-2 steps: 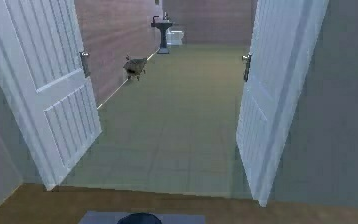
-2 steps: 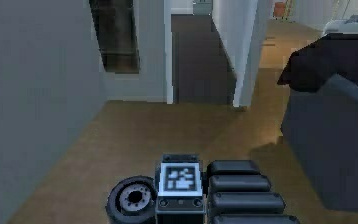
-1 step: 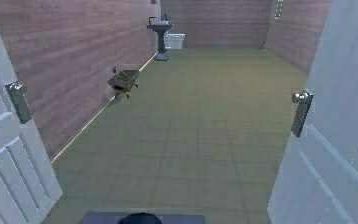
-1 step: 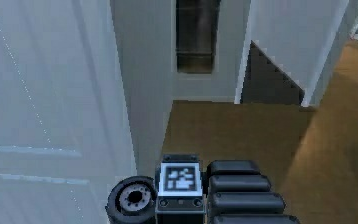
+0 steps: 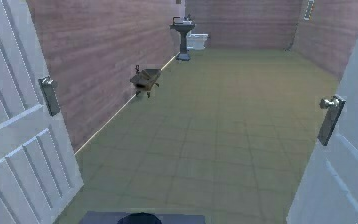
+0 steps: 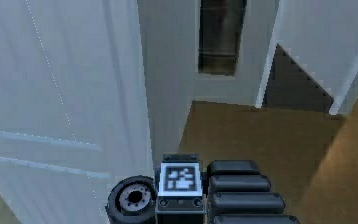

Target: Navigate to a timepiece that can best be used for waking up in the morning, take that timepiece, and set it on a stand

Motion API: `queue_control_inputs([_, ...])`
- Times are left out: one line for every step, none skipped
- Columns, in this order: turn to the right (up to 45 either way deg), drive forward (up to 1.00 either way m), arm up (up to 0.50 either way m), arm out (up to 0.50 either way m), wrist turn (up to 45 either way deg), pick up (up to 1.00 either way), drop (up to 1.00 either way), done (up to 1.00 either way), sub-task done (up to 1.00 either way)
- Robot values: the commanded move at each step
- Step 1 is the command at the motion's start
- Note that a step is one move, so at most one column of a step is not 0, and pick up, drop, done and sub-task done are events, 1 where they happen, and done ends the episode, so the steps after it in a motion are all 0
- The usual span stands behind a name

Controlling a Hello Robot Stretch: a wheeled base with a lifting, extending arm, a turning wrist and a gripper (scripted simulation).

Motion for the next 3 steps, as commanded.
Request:
queue_control_inputs([0.0, 0.05, 0.00, 0.00, 0.0, 0.00, 0.00, 0.00, 0.00])
queue_control_inputs([9.0, 0.00, 0.00, 0.00, 0.0, 0.00, 0.00, 0.00, 0.00])
queue_control_inputs([0.0, 1.00, 0.00, 0.00, 0.0, 0.00, 0.00, 0.00, 0.00])
